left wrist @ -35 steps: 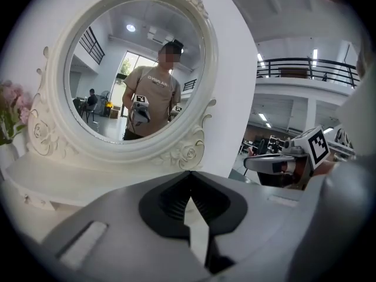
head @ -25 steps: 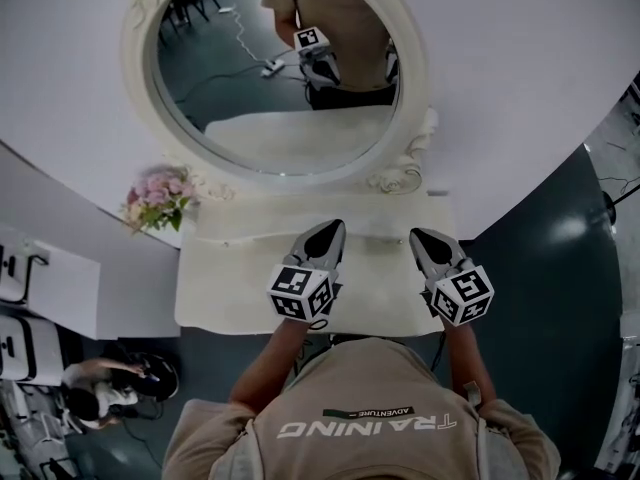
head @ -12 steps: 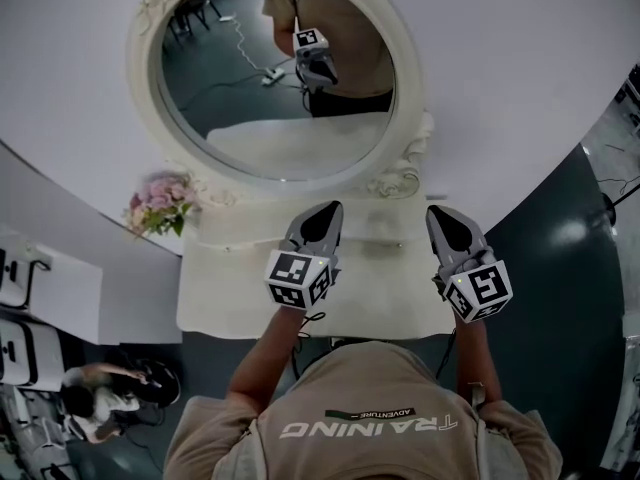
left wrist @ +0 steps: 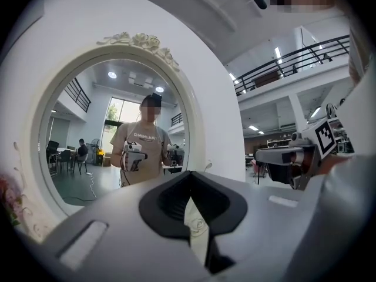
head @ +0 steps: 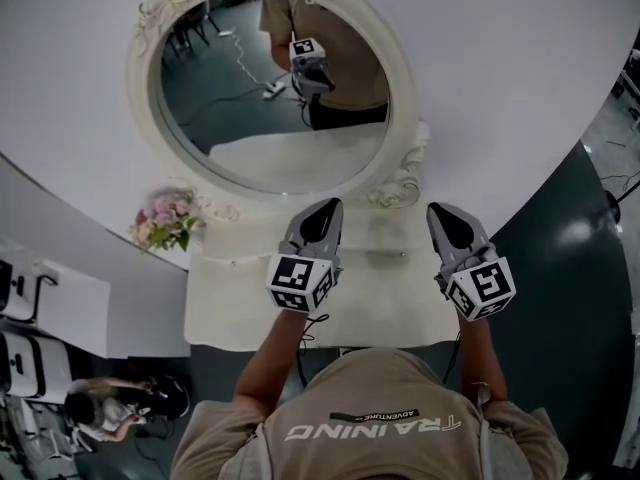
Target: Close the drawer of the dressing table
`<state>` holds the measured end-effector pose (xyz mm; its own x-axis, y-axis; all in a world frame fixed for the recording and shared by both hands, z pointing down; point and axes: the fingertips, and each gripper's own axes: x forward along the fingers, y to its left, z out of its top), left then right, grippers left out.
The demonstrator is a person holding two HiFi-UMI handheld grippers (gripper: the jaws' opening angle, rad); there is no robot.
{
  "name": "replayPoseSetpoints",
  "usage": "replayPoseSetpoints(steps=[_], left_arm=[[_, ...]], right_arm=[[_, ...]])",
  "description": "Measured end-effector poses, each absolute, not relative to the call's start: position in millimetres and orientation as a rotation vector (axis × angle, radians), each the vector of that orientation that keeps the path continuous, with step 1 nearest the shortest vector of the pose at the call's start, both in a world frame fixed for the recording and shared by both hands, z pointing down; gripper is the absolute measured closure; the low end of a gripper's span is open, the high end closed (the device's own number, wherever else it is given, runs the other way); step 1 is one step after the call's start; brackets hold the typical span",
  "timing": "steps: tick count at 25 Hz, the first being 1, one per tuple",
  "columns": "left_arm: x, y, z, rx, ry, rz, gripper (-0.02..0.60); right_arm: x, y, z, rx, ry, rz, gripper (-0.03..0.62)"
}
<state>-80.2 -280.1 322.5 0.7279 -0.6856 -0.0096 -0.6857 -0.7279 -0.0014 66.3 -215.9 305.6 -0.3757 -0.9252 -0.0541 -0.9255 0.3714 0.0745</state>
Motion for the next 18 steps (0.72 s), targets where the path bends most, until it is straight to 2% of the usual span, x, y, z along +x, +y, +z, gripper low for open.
replayPoseSetpoints(steps=[18], left_arm=[[-88.7,-284.6,345.7,-2.946,1.218,-0.021,0.563]], right_arm=[[56.8,-230.2,324.0,-1.737,2.656,0.107,0.592]])
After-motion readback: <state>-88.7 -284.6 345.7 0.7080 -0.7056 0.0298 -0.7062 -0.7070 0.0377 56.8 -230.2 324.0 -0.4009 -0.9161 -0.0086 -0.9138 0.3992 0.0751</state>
